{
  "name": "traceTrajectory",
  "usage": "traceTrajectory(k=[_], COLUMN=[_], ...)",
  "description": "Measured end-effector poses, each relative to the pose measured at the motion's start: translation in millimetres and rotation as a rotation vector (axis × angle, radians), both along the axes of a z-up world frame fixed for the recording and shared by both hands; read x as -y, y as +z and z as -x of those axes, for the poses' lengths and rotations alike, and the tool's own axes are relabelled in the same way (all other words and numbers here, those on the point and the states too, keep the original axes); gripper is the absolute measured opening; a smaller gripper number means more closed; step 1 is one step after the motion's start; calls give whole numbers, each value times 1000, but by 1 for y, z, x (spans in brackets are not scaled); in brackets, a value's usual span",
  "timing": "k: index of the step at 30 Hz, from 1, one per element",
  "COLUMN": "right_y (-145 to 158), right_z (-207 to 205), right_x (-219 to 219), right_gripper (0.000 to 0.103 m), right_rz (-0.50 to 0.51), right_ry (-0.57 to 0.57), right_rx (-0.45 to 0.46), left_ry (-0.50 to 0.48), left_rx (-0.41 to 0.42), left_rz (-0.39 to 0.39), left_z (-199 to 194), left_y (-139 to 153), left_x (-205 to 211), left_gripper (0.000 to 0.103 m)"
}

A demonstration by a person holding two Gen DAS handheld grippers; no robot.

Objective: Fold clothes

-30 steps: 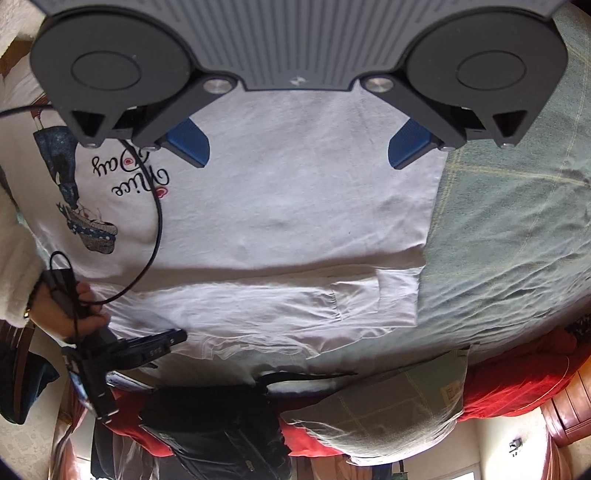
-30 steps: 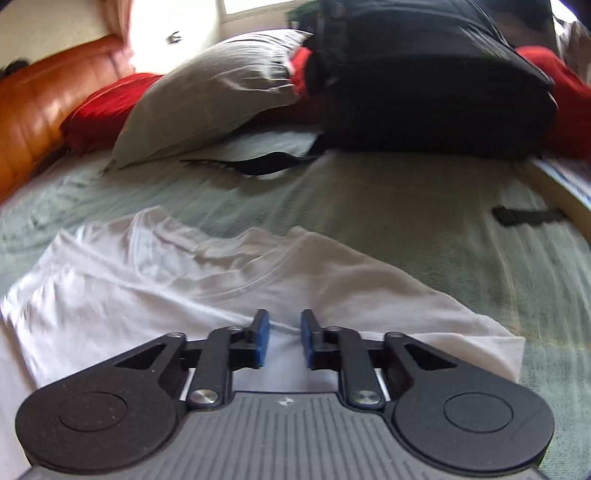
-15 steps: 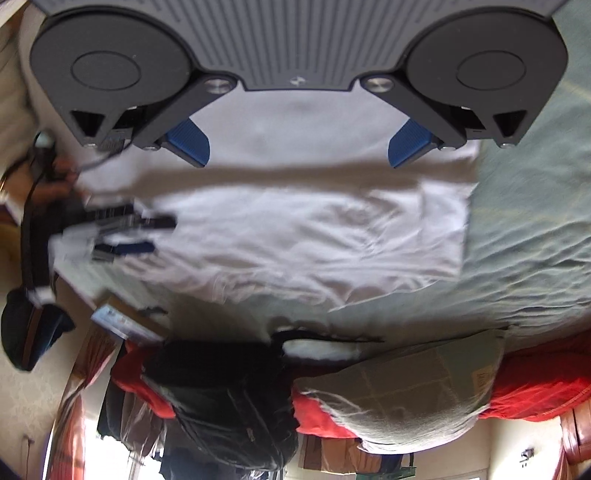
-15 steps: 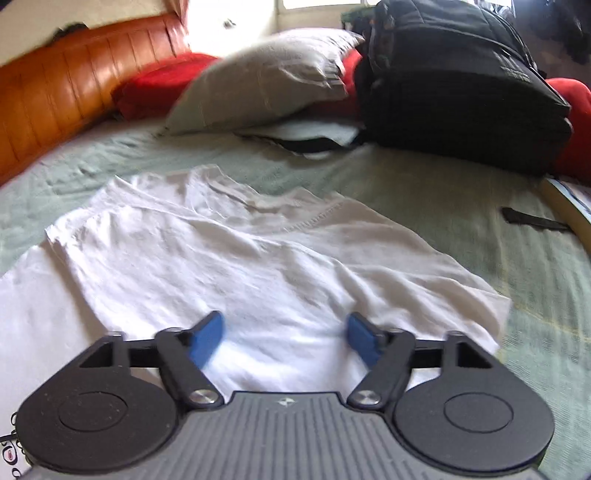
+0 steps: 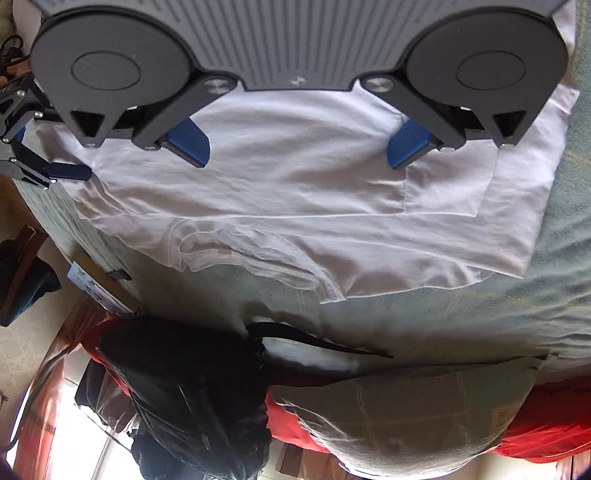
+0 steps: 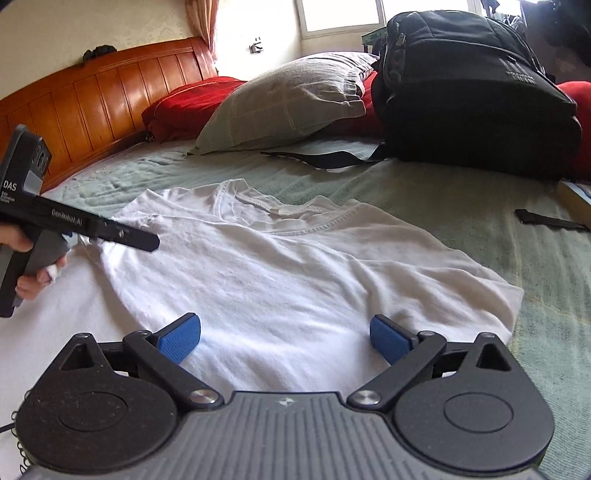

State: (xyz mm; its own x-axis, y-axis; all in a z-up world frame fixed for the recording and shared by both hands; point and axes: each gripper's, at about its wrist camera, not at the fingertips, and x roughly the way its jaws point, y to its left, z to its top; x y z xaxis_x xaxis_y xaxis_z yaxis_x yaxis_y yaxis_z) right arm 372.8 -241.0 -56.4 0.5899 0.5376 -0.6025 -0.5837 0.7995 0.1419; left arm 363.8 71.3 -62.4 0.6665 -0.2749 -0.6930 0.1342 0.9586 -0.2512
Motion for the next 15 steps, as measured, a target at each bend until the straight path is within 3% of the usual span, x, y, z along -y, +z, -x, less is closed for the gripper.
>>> traceTrajectory(k=[3, 6, 10, 13, 15], right_y=[1, 3, 0, -2, -2], right_z=[3, 7, 11, 13, 13], right_x=[-2, -4, -11, -13, -12], right_gripper=[103, 103, 103, 103, 103], right_rz=[25, 51, 108, 141, 154], right_ry=[-5, -11, 0, 13, 27], right_rx=[10, 20, 31, 32, 21], left_ry=[45, -20, -61, -41, -43], left_rx=[15, 63, 48, 22, 23], left_rz=[-107, -55, -158, -192, -197], left_z=[2, 7, 1, 1, 3], left_y=[15, 27, 12, -6, 0], left_x=[8, 14, 33, 27, 30], left_gripper=[102, 102, 102, 102, 102])
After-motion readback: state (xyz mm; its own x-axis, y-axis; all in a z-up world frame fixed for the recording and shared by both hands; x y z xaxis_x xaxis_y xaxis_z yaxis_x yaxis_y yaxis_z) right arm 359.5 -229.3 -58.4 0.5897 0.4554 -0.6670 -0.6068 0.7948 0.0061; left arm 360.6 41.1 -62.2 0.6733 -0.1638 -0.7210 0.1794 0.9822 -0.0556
